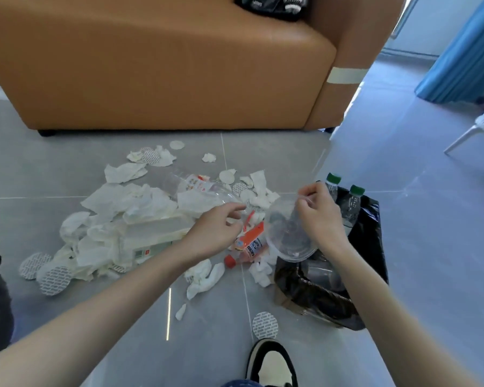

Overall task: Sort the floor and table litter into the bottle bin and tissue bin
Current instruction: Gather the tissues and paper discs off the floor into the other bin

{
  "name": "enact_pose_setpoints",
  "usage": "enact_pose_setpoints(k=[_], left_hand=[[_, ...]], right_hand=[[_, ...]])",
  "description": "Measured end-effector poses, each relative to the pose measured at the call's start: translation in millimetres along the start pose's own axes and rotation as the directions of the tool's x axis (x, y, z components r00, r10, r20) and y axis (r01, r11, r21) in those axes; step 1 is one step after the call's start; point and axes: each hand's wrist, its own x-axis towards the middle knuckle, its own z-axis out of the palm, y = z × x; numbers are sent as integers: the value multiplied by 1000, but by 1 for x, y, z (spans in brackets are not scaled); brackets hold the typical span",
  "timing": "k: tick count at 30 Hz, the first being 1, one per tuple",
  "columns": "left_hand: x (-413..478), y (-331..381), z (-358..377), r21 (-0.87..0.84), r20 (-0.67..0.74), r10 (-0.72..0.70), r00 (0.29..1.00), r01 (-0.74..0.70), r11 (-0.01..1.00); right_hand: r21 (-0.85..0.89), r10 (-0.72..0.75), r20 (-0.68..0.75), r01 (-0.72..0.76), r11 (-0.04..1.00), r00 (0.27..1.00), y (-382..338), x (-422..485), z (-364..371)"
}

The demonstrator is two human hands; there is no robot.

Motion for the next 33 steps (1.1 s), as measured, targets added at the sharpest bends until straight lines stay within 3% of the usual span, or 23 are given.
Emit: enact_pose_setpoints(k=[4,9,14,22,26,29,33], left_hand=[[1,22,14,53,45,26,999,-28,998],[6,31,29,63,75,5,997,-10,998],[7,34,37,45,84,3,996,-7,999],[9,30,40,25,80,-26,996,24,999],[8,23,41,3,62,-53,997,53,999],[6,16,37,1,52,-72,996,72,997],[3,9,32,-45,41,-95,995,97,994]], right_hand=[[-2,110,-144,-112,994,983,30,0,-31],[-78,203,-169,-219,973,964,69,1,-40],[5,306,-302,-319,948,903,90,0,-39],[-34,278,-466,-331,943,840,96,-3,-29],[-55,194,-549,-267,962,813,99,-4,-21],[-44,211,-514,-271,962,832,103,0,-11],[-21,318,-244,-332,943,916,111,7,7]])
